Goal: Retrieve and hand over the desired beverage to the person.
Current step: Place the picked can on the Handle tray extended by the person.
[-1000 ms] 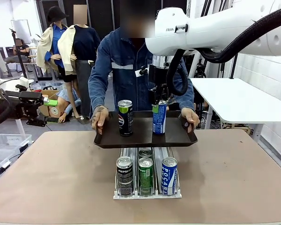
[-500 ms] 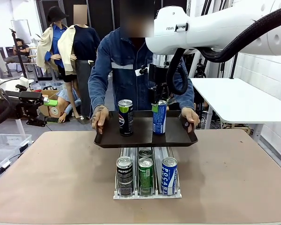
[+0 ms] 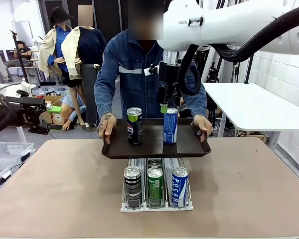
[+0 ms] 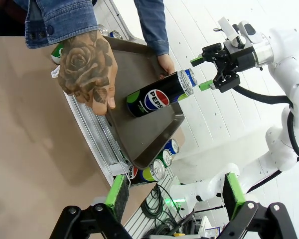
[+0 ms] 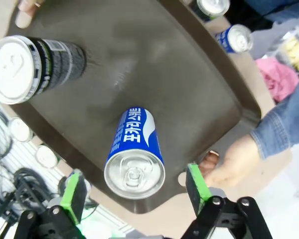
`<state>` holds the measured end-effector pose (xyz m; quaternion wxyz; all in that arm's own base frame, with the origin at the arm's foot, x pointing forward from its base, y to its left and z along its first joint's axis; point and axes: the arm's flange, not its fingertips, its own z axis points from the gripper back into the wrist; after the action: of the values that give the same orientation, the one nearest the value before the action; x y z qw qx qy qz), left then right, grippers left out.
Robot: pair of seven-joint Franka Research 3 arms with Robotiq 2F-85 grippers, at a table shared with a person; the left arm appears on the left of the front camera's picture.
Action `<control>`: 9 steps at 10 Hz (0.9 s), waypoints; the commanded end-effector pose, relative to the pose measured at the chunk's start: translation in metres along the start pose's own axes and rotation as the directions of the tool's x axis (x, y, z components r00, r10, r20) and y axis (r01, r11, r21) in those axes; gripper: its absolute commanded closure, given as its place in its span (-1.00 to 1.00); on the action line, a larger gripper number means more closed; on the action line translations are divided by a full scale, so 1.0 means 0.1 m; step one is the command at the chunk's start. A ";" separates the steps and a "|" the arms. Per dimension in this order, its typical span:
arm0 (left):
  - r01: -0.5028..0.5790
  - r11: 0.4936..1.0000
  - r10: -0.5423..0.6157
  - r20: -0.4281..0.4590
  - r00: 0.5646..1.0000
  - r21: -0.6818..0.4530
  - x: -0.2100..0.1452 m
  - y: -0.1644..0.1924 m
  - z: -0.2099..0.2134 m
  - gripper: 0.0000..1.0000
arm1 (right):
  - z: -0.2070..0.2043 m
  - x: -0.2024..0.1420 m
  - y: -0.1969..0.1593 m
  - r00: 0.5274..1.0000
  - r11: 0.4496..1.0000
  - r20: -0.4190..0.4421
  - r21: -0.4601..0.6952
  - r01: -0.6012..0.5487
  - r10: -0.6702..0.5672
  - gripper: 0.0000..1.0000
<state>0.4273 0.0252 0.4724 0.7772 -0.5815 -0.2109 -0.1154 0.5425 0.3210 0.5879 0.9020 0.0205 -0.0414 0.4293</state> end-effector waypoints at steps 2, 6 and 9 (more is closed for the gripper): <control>0.000 1.000 0.000 0.016 1.000 -0.013 0.00 -0.02 0.01 -1.00 | 0.17 -0.08 0.12 0.999 0.997 -0.019 -0.068 -0.033 0.032 -1.00; 0.000 1.000 0.000 0.016 1.000 -0.013 0.00 -0.02 0.01 -1.00 | 0.23 -0.07 0.14 1.000 0.999 0.002 -0.045 -0.023 0.023 -1.00; 0.000 1.000 0.000 0.016 1.000 -0.013 0.00 -0.02 0.01 -1.00 | 0.23 -0.07 0.14 1.000 0.999 0.002 -0.045 -0.023 0.023 -1.00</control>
<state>0.4273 0.0252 0.4725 0.7772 -0.5815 -0.2109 -0.1154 0.5262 0.3227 0.6099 0.8972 0.0005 -0.0519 0.4385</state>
